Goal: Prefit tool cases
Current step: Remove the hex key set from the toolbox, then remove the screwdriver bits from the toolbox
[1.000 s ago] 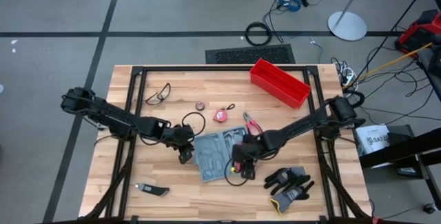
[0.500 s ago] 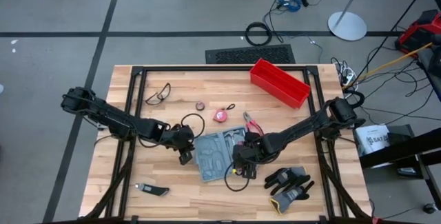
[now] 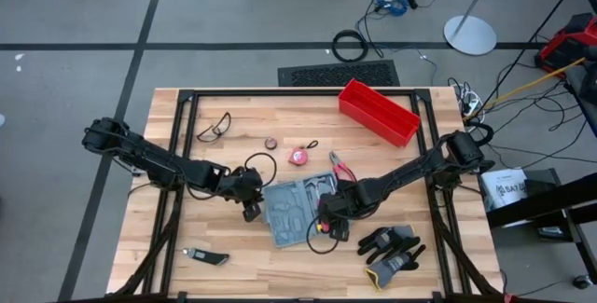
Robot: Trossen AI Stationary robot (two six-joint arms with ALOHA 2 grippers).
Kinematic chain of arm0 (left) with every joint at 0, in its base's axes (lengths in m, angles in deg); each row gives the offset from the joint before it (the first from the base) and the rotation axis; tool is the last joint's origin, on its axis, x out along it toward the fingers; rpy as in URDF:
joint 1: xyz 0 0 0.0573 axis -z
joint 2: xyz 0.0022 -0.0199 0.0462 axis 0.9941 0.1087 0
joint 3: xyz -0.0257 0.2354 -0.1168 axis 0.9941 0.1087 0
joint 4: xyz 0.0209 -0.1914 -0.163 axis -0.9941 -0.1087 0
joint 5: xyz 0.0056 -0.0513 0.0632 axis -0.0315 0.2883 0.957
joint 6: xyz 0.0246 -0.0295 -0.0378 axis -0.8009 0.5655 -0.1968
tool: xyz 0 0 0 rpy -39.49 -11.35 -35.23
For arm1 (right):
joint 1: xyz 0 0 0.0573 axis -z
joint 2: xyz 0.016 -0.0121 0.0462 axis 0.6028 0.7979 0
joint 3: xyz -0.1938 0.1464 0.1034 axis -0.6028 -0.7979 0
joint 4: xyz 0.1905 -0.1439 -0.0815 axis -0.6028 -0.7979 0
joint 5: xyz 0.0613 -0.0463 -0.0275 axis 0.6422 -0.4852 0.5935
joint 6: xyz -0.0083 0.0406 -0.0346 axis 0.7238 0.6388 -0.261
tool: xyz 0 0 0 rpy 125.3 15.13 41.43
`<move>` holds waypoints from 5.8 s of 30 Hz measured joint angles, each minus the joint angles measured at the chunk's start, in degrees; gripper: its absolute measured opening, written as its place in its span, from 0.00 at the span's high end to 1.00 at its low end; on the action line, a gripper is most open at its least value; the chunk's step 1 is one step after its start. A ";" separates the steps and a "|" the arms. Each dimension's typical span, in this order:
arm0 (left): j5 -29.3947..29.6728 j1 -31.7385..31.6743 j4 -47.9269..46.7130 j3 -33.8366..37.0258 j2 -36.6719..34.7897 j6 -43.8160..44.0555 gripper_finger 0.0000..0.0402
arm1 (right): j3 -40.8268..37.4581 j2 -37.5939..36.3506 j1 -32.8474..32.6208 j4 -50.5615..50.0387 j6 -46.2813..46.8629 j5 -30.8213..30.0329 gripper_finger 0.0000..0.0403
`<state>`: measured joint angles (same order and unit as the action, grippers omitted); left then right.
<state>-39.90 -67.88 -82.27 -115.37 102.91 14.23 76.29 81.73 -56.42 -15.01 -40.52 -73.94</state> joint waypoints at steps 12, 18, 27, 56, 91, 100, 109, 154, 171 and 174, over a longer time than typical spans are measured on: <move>2.15 0.00 0.08 0.02 0.00 -1.09 0.83 | -8.63 -0.45 2.82 12.90 -3.36 2.49 0.55; 2.35 0.00 0.09 0.02 0.00 -1.16 0.83 | -9.81 -0.91 3.32 19.82 -3.18 2.74 0.81; 2.65 0.00 -0.01 0.02 0.01 -1.18 0.83 | -9.18 -5.21 2.42 19.07 -6.49 0.16 0.98; 4.30 0.00 -0.06 0.02 0.02 -1.53 0.83 | -8.79 -1.29 1.52 24.66 -6.01 -2.71 0.94; 6.31 0.00 -0.22 0.04 0.04 -2.57 0.83 | 6.56 -2.61 16.45 -8.03 -19.92 -17.98 0.90; 6.31 0.08 -0.22 0.04 0.04 -2.53 0.83 | 6.56 -2.61 17.54 -8.82 -18.66 -17.94 0.76; 6.96 1.45 -0.21 0.07 0.04 -1.74 0.83 | 6.56 -2.69 10.74 -8.13 -15.24 -3.92 0.77; 8.74 3.02 5.40 0.00 12.83 0.44 0.83 | 8.43 9.18 6.67 3.41 -0.25 -8.19 1.00; 8.78 3.02 5.62 0.02 12.87 0.26 0.83 | 10.26 8.17 8.47 -2.34 3.01 -7.36 0.68; 8.82 3.04 5.78 0.06 12.87 0.09 0.83 | 10.37 9.00 8.97 -1.47 3.05 -7.27 0.61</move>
<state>-31.08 -64.84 -76.48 -115.31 115.79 14.32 86.66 90.73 -47.44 -16.48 -37.47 -81.21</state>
